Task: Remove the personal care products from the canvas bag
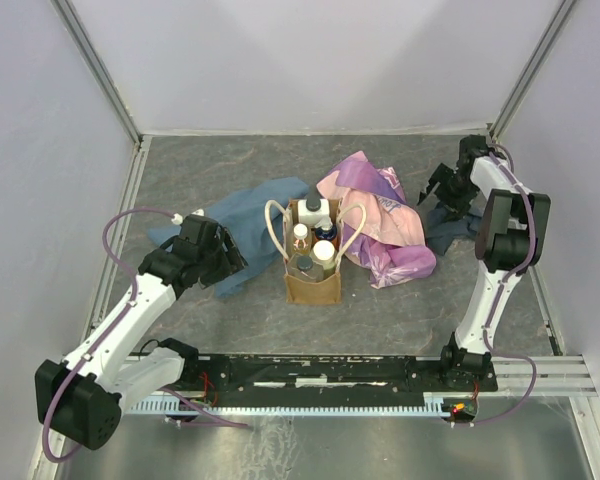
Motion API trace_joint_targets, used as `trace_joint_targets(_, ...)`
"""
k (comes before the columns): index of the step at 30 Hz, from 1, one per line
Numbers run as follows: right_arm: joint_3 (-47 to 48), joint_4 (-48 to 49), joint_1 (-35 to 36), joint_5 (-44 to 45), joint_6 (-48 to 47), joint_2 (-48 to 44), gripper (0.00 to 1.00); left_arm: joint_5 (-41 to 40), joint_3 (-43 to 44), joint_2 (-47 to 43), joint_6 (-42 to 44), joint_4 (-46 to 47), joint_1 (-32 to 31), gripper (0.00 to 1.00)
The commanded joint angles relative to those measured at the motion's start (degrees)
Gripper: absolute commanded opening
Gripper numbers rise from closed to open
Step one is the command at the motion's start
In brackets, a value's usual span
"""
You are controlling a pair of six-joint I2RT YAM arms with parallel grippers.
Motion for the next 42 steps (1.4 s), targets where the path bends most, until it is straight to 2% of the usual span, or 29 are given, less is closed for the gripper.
trace_joint_targets(1, 2.61, -3.01, -1.54, 4.59, 0.76, 3.13, 0.89, 0.01, 2.18, -0.62, -1.76, -0.47, -0.32, 0.76)
trace_joint_targets(11, -6.07, -6.39, -12.96, 19.36, 3.55, -1.14, 0.86, 0.99, 2.4, 1.24, -1.58, -0.13, -0.26, 0.76)
trace_joint_targets(15, -9.9, -7.63, -16.91, 26.21, 5.73, -5.71, 0.84, 1.48, 2.9, 2.42, -0.85, 0.28, -0.32, 0.76)
trace_joint_targets(19, -14.33, -2.8, -14.31, 28.17, 5.97, -17.11, 0.84, 1.46, 3.02, 2.86, -0.63, 0.36, -0.28, 0.76)
trace_joint_targets(23, -14.2, -0.39, -6.16, 29.61, 1.89, -26.76, 0.84, 1.76, 1.64, 1.91, -1.48, 1.46, -0.25, 0.76)
trace_joint_targets(27, -11.64, -0.48, 1.36, 23.6, -3.02, -28.85, 0.85, 2.28, 0.99, 1.89, -1.95, 2.07, -0.28, 0.76)
trace_joint_targets(34, -1.46, -7.12, 7.98, -1.14, -10.61, -17.64, 0.87, 2.24, 1.55, 1.27, -1.91, 1.83, -0.3, 0.76)
trace_joint_targets(42, 2.03, -6.53, 18.98, -5.12, -12.1, -12.43, 0.9, 2.64, 1.16, 1.13, -2.3, 1.61, -0.37, 0.76)
